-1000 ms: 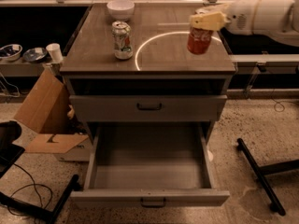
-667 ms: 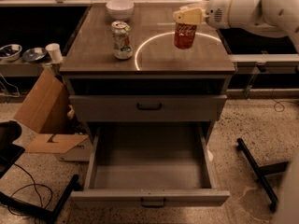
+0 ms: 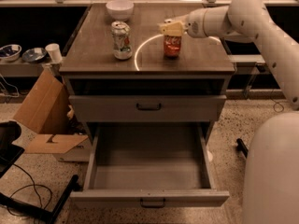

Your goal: Pick coke can from middle drawer and place on counter

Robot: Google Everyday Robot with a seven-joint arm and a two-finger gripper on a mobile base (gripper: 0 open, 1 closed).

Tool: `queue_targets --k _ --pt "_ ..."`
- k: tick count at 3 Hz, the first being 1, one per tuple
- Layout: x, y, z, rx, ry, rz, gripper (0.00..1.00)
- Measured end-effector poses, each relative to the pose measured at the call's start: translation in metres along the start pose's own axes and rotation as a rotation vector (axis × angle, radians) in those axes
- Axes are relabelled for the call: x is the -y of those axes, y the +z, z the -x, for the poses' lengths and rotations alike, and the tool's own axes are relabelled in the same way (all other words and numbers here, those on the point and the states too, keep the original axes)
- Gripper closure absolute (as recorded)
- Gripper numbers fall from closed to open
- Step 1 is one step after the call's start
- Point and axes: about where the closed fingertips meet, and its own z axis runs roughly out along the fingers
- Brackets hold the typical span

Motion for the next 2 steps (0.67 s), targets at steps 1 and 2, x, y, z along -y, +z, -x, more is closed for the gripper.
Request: queue_targets --k 1,2 --pt "-0.0001 -0.0014 0.0060 0.000 0.000 0.000 0.83" --pt "-0.0001 -0.0019 0.0080 0.000 0.000 0.000 0.60"
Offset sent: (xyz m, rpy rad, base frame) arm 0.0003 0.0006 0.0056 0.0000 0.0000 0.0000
